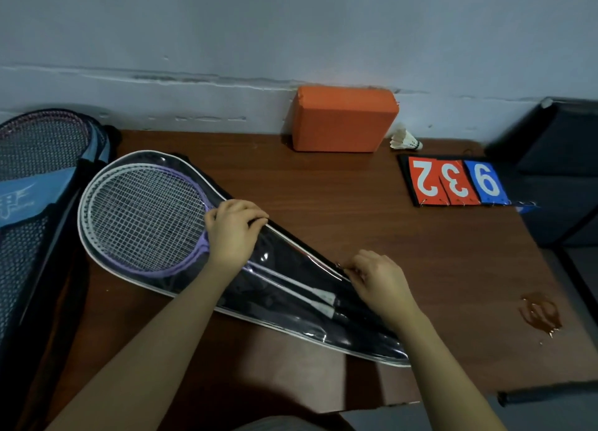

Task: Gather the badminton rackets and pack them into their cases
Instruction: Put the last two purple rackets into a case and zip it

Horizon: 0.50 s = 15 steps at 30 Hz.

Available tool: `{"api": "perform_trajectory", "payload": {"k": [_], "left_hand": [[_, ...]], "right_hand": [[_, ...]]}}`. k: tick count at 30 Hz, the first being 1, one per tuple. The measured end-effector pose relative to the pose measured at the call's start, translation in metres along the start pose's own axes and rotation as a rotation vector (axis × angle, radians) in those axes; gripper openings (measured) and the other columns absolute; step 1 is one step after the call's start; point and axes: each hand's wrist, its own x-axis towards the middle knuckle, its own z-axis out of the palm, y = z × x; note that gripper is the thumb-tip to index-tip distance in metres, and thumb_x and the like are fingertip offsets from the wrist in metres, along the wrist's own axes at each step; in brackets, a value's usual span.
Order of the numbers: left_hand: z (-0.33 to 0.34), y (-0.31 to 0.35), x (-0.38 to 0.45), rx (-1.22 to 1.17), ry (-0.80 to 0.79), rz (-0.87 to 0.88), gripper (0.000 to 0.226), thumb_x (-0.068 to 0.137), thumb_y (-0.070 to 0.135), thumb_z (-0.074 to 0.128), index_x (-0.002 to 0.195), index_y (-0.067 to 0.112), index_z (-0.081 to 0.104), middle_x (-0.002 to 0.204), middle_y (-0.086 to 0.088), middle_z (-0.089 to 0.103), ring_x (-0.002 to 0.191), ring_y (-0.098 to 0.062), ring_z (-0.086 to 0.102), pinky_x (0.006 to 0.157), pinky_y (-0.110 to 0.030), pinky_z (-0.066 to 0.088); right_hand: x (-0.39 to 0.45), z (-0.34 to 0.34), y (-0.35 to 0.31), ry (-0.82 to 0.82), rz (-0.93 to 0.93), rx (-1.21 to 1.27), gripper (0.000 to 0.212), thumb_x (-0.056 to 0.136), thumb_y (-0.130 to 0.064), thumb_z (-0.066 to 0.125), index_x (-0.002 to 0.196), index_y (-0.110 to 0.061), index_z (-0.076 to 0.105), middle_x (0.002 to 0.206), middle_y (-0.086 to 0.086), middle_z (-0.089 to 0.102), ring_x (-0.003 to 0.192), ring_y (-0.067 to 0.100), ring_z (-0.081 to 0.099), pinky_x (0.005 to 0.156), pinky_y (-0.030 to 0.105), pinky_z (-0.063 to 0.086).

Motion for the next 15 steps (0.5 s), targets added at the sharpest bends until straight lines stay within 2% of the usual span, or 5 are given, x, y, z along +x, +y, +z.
{"api": "perform_trajectory", "payload": {"k": [3, 7, 9, 12, 15], "left_hand": [[0.005, 0.011, -0.004, 0.014, -0.043, -0.014, 0.014, 0.09, 0.023, 0.057, 0.095, 0.024, 0.07, 0.114, 0.007, 0.061, 0.118, -0.019, 0.043, 0.094, -0.032, 0.017], [0.019, 0.047, -0.034, 0.033, -0.297, 0.206, 0.024, 0.093, 0.033, 0.05, 0.114, 0.032, 0.062, 0.136, 0.015, 0.045, 0.133, -0.014, 0.026, 0.098, -0.03, 0.006], [0.03, 0.061, -0.058, 0.055, -0.284, 0.268, 0.023, 0.091, 0.035, 0.052, 0.112, 0.032, 0.063, 0.13, 0.015, 0.051, 0.132, -0.015, 0.03, 0.093, -0.028, 0.007], [0.035, 0.066, -0.078, -0.049, -0.144, 0.185, 0.009, 0.084, 0.031, 0.062, 0.091, 0.029, 0.068, 0.106, 0.016, 0.063, 0.119, -0.011, 0.043, 0.084, -0.025, 0.009], [0.037, 0.063, -0.083, -0.014, -0.073, 0.186, 0.007, 0.081, 0.034, 0.063, 0.078, 0.029, 0.068, 0.093, 0.016, 0.064, 0.108, -0.009, 0.045, 0.082, -0.025, 0.011]], "right_hand": [[-0.008, -0.004, 0.006, 0.023, 0.012, 0.032, 0.006, 0.081, -0.019, 0.06, 0.076, -0.017, 0.063, 0.072, -0.002, 0.059, 0.069, 0.023, 0.058, 0.058, 0.031, 0.041], [-0.012, -0.007, -0.002, 0.056, -0.031, 0.152, 0.009, 0.081, -0.02, 0.058, 0.077, -0.018, 0.066, 0.072, -0.004, 0.057, 0.07, 0.019, 0.057, 0.059, 0.033, 0.046], [-0.013, -0.012, -0.002, 0.082, -0.039, 0.236, 0.012, 0.082, -0.02, 0.058, 0.08, -0.016, 0.068, 0.073, -0.005, 0.058, 0.073, 0.016, 0.056, 0.062, 0.035, 0.048], [-0.018, -0.018, 0.0, 0.048, -0.125, 0.267, 0.012, 0.084, -0.019, 0.058, 0.084, -0.016, 0.07, 0.076, -0.004, 0.062, 0.076, 0.016, 0.058, 0.064, 0.035, 0.049], [-0.029, -0.016, 0.006, 0.009, -0.156, 0.268, 0.012, 0.084, -0.019, 0.058, 0.085, -0.019, 0.071, 0.079, -0.005, 0.063, 0.078, 0.015, 0.059, 0.066, 0.034, 0.049]]}}
